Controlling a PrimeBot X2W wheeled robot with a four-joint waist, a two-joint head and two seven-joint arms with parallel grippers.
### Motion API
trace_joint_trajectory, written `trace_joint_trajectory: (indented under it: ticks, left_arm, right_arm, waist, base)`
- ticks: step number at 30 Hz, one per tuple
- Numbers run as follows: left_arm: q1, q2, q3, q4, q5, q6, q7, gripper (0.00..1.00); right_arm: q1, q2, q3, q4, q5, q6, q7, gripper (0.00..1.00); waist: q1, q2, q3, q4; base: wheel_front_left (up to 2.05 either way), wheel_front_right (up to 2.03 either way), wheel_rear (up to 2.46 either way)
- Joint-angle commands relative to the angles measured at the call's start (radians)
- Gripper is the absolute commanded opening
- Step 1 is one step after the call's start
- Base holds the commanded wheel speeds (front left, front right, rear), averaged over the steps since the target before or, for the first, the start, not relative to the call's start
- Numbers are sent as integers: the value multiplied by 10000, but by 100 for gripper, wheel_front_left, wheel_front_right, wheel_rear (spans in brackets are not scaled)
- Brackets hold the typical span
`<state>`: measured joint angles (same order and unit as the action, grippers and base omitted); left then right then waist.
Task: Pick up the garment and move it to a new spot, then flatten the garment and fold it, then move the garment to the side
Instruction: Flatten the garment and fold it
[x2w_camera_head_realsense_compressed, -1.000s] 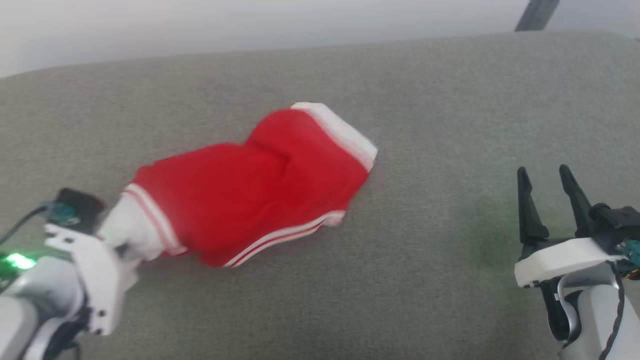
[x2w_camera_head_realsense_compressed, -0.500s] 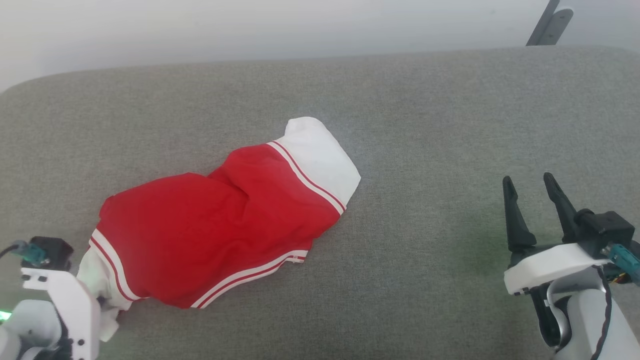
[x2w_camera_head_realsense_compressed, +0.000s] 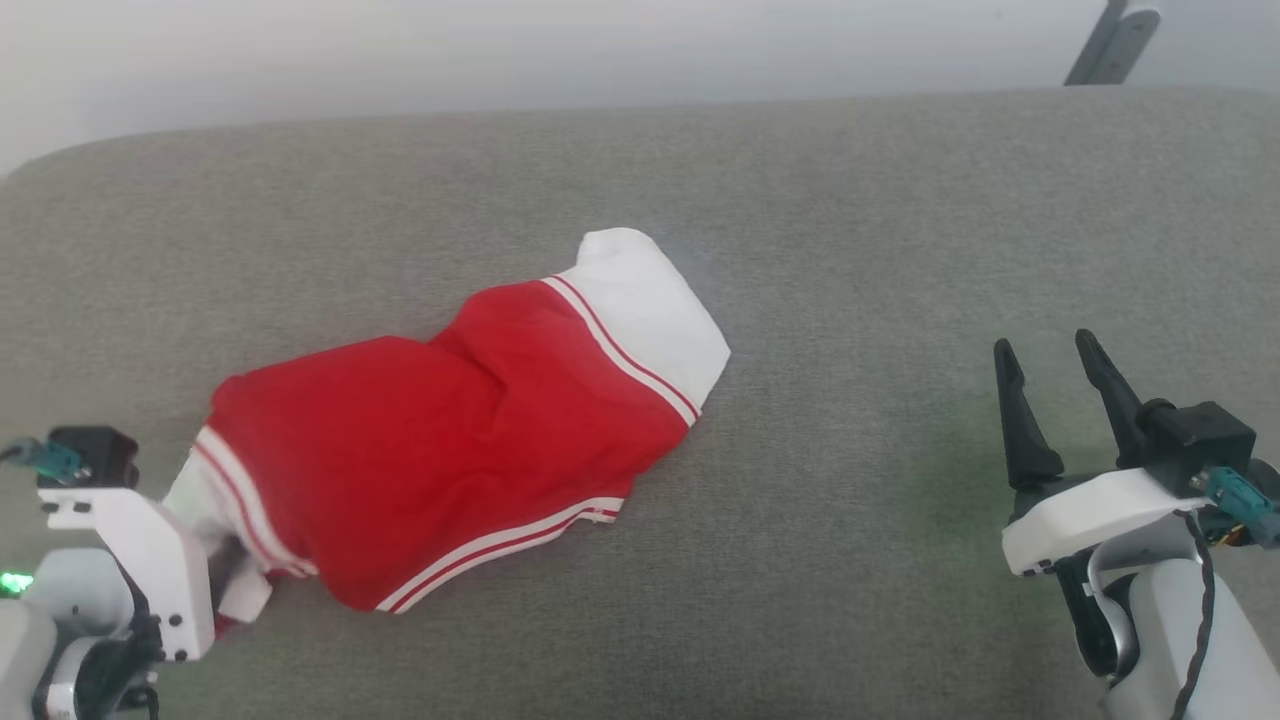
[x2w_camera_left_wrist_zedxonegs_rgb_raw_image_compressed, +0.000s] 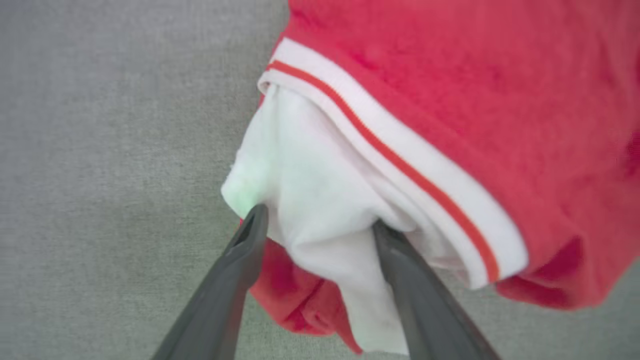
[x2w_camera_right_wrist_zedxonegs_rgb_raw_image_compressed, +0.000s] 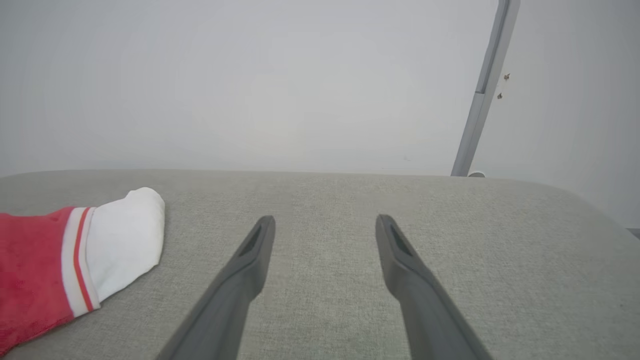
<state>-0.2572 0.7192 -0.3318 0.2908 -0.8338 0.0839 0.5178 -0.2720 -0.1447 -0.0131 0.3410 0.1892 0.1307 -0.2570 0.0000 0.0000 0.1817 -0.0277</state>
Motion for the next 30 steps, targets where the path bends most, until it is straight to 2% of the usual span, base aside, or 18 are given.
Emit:
trace_joint_trajectory:
  ticks: [1, 9, 13, 19, 25, 30]
  left_arm:
    - [-127, 51, 89, -161, -35, 73, -134, 100]
    - [339, 65, 608, -1356, 295, 636, -1349, 100]
    - [651, -167, 830, -1937, 791, 863, -2763, 100]
    - [928, -902, 1060, -2101, 1084, 1010, -4769, 100]
    - [1147, -1686, 1273, -1894, 1345, 953, -6821, 100]
    - [1300, -2220, 1472, -1673, 1423, 910, -7591, 100]
  right_arm:
    - [-81, -47, 8, 15, 19, 1, 54, 100]
    - [-304, -307, 370, 28, 200, 1, 638, 100]
    - [-731, -464, 757, 120, 395, 1, 1216, 100]
    - [-1435, -761, 1484, 481, 707, 1, 2214, 100]
    - [-2230, -1200, 2236, 1111, 1368, 1, 3377, 100]
    - [-2708, -1524, 2801, 1560, 1750, 1, 4175, 100]
  waist:
    - [0, 0, -68, 123]
    - [0, 0, -294, 787]
    - [0, 0, -340, 1298]
    - [0, 0, -290, 1949]
    - [0, 0, -152, 2642]
    - [0, 0, -2, 3094]
  base:
    - [0, 0, 0]
    - [0, 0, 0]
    - [0, 0, 0]
    - [0, 0, 0]
    - [0, 0, 0]
    - [0, 0, 0]
